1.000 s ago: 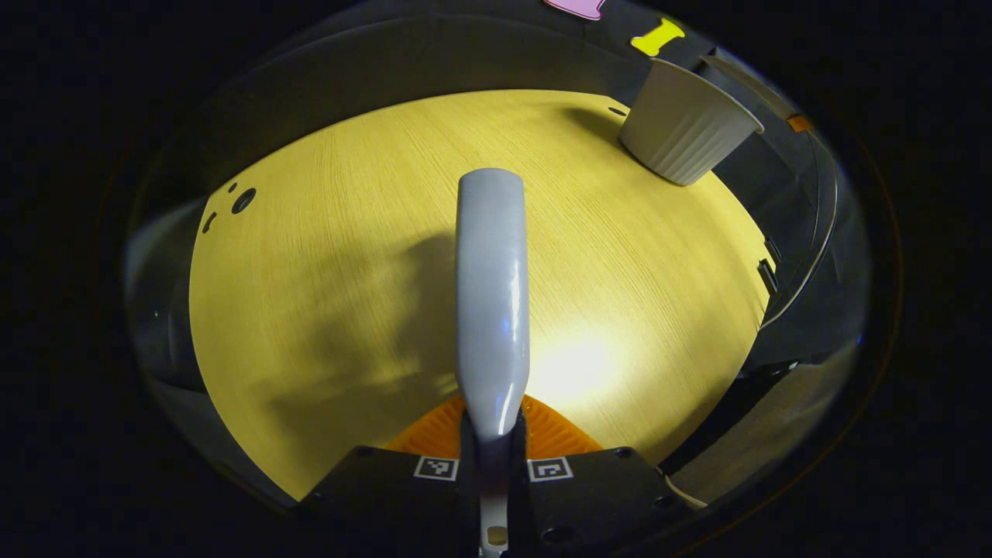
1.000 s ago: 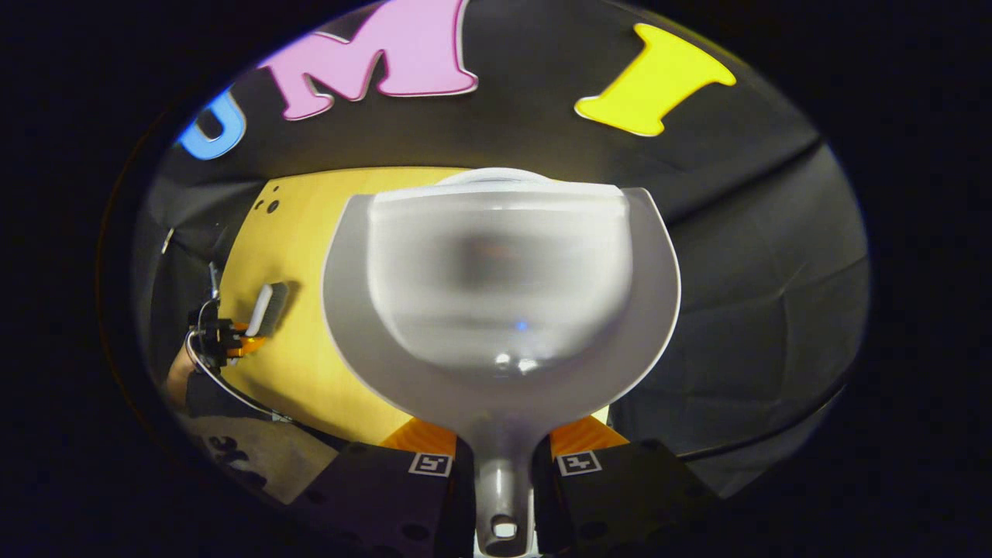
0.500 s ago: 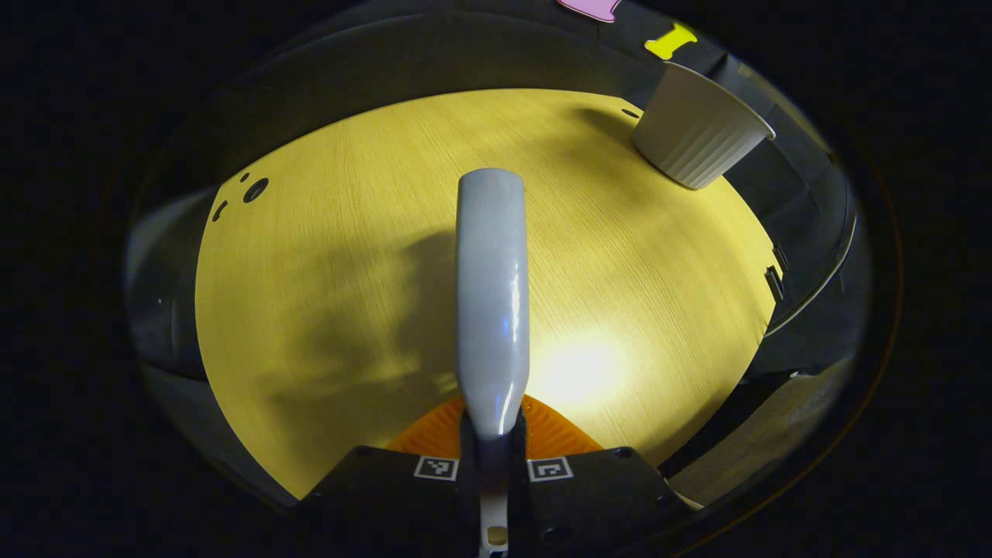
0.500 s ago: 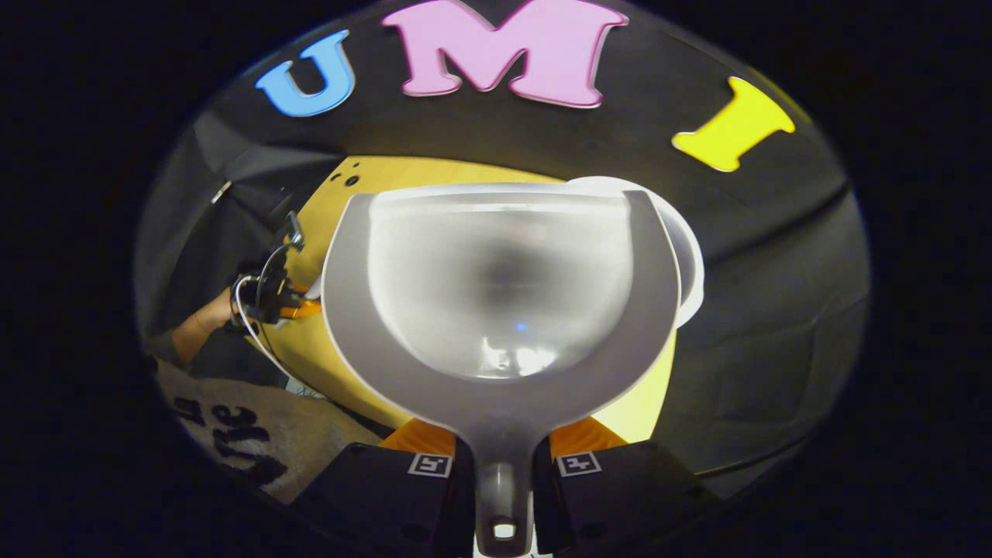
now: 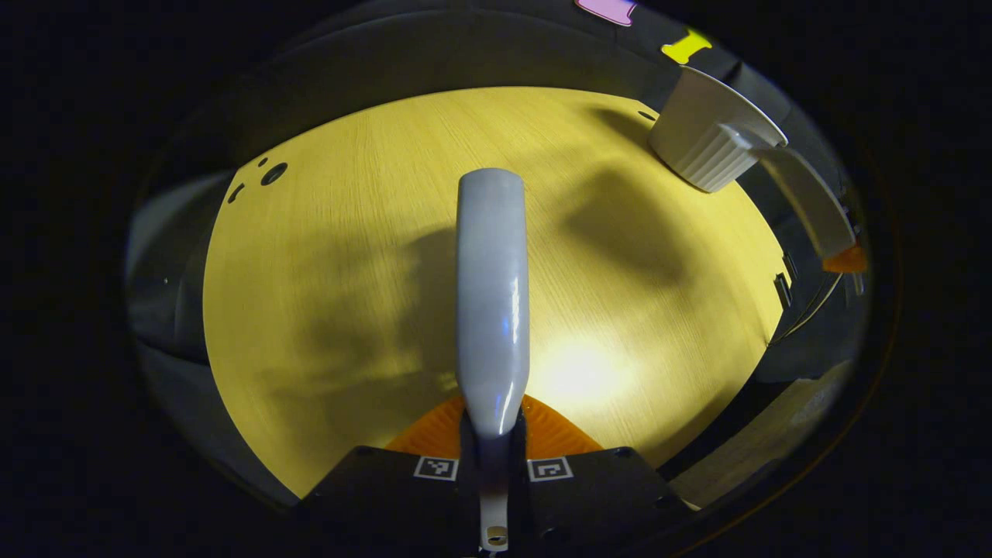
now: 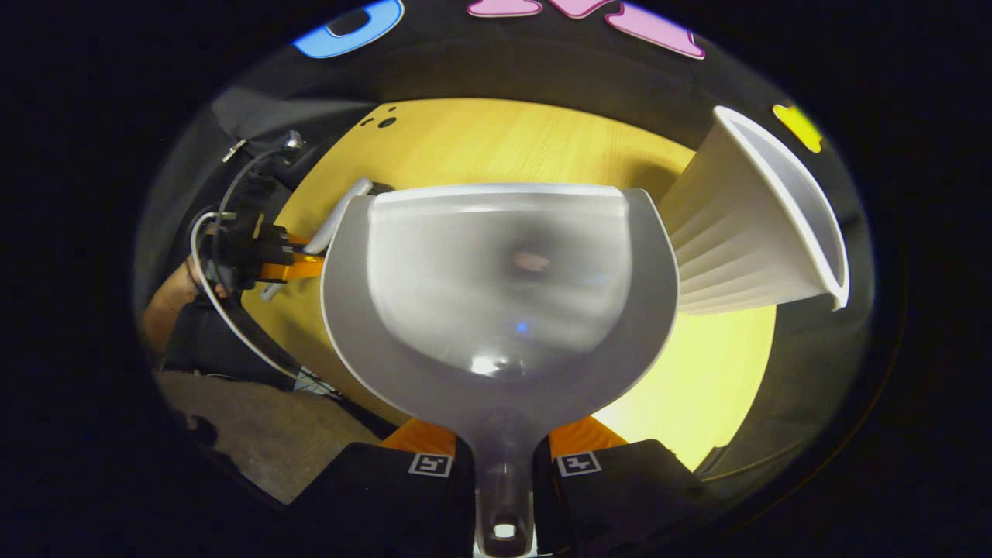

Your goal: Pick up the small broom and dustpan from the desktop, sweep the trash into the dustpan with the broom, and then empty the trash into the garbage bin.

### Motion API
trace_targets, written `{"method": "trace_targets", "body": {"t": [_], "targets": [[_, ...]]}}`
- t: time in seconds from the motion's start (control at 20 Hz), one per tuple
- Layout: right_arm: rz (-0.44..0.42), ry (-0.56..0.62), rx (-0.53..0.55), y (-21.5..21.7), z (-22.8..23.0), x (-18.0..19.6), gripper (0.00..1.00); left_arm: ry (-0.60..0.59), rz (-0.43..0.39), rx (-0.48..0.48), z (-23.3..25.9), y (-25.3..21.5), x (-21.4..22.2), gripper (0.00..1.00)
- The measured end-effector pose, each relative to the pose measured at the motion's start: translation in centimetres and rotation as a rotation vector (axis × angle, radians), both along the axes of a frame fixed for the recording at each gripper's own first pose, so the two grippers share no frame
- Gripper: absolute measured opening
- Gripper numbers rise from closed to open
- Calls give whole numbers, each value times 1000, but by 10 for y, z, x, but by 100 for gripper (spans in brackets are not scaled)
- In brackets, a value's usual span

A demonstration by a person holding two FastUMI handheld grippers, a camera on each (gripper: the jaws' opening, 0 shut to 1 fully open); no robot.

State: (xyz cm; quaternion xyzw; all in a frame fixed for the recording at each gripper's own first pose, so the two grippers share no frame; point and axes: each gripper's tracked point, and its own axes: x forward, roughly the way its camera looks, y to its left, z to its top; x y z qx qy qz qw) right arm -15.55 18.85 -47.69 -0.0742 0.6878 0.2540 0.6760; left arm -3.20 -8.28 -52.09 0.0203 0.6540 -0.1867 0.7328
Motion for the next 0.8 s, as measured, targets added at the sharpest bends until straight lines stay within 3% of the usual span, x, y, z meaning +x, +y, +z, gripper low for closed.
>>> {"method": "trace_targets", "body": {"t": [0.35, 0.8], "targets": [[-22, -5, -55, 5, -67, 9, 34, -7, 34, 15, 2, -1, 2, 18], [-12, 7, -68, 15, -109, 10, 34, 2, 51, 45, 6, -1, 4, 18]]}}
